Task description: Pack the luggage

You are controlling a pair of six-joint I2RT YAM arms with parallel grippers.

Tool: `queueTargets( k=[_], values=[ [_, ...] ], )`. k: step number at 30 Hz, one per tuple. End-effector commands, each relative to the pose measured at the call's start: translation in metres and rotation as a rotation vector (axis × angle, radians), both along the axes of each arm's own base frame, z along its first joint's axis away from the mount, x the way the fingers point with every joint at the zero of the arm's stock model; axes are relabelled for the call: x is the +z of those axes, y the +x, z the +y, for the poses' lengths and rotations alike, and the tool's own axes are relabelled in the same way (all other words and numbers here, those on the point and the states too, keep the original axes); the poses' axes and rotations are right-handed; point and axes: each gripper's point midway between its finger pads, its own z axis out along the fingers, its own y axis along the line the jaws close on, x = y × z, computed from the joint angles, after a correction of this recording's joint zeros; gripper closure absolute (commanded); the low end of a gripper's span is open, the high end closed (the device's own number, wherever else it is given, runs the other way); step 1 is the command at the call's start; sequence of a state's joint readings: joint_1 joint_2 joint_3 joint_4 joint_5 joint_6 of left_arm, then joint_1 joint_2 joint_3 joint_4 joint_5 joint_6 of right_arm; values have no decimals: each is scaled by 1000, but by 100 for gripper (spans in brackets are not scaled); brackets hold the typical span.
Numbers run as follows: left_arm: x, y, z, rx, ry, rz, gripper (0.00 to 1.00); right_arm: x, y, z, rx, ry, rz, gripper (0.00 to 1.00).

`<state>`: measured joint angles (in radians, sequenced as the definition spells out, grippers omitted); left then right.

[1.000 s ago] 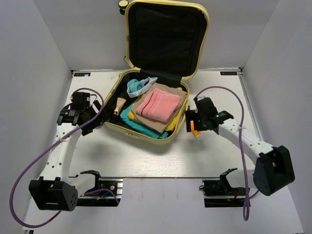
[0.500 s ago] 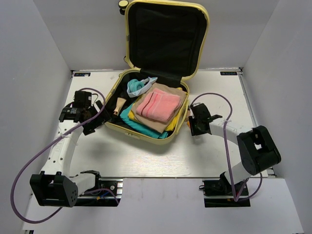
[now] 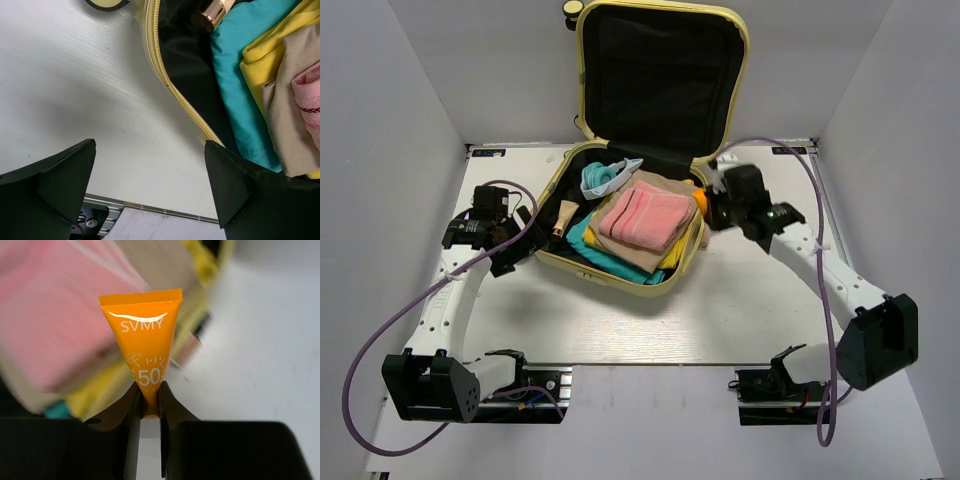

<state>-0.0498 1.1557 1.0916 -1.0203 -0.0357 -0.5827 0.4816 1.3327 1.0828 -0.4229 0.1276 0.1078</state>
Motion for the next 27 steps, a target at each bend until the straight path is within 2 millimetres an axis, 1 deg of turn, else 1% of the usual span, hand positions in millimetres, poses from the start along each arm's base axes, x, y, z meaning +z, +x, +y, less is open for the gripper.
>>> queueTargets(
  k=[1, 2, 3, 4, 5, 6, 7, 8, 9, 10, 11, 12, 13, 14, 15, 16, 17, 18, 19, 20, 21, 22, 23, 24, 25, 26, 27],
  values=[
    [5, 3, 1, -11, 17, -19, 0, 56, 0, 81, 287, 184, -59, 100],
    [4, 2, 1, -15, 19, -17, 0, 52, 2, 107, 371, 229, -15, 100],
    [3, 1, 1, -23, 21, -9, 0, 53, 2, 119, 403, 244, -5, 100],
    [0, 0, 1, -25, 21, 5, 0, 88, -2, 150, 489, 295, -55, 100],
    [0, 0, 3, -20, 29, 6, 0, 61, 3, 172, 530, 300, 15, 100],
    [-2, -2, 3, -19, 28, 20, 0, 63, -3, 191, 573, 321, 23, 100],
    [-3, -2, 6, -7, 34, 24, 0, 84, 6, 218, 596, 359, -12, 99],
    [-3, -3, 6, -3, 32, 27, 0, 63, 11, 234, 606, 345, 40, 99],
    [-2, -2, 7, -2, 30, 26, 0, 62, 12, 247, 607, 350, 49, 98],
    [-2, -3, 6, -10, 20, 25, 0, 91, 25, 272, 624, 390, -11, 96],
    [-3, -4, 6, -8, 17, 28, 0, 67, 30, 283, 611, 370, 35, 94],
    [-2, -4, 4, -13, 12, 25, 0, 63, 36, 297, 590, 395, 47, 85],
    [-2, -4, 5, -10, 11, 25, 0, 75, 41, 309, 591, 435, 13, 76],
    [-2, -4, 5, -6, 9, 24, 0, 65, 50, 316, 553, 456, 24, 68],
    [-2, -3, 4, -9, 2, 24, 0, 64, 59, 320, 528, 467, 19, 59],
    [-2, -4, 3, -14, -2, 26, 0, 66, 58, 323, 532, 483, 25, 50],
    [0, -3, 3, -15, -3, 21, 0, 72, 64, 321, 510, 508, 30, 33],
    [0, -2, 3, -17, -4, 18, 0, 76, 63, 317, 500, 503, 25, 26],
    [2, -2, 3, -21, -3, 15, 0, 75, 68, 309, 472, 488, 18, 18],
    [2, -2, 3, -18, -5, 16, 0, 62, 63, 295, 445, 457, 36, 12],
    [3, -2, 2, -17, -7, 13, 0, 80, 69, 276, 385, 444, -27, 12],
    [2, -1, 2, -20, -8, 10, 0, 83, 69, 266, 351, 438, -44, 12],
    [2, -1, 1, -21, -12, 10, 0, 45, 50, 239, 290, 382, 26, 12],
    [2, 1, 1, -23, -13, 6, 0, 76, 60, 216, 202, 412, -74, 13],
    [2, 2, 1, -21, -14, 4, 0, 45, 55, 193, 131, 359, -41, 13],
    [3, 3, -3, -35, -31, 2, 0, 68, 48, 176, 95, 382, -91, 13],
    [2, 3, -3, -35, -31, 8, 0, 55, 32, 140, 30, 351, -89, 13]
  ],
)
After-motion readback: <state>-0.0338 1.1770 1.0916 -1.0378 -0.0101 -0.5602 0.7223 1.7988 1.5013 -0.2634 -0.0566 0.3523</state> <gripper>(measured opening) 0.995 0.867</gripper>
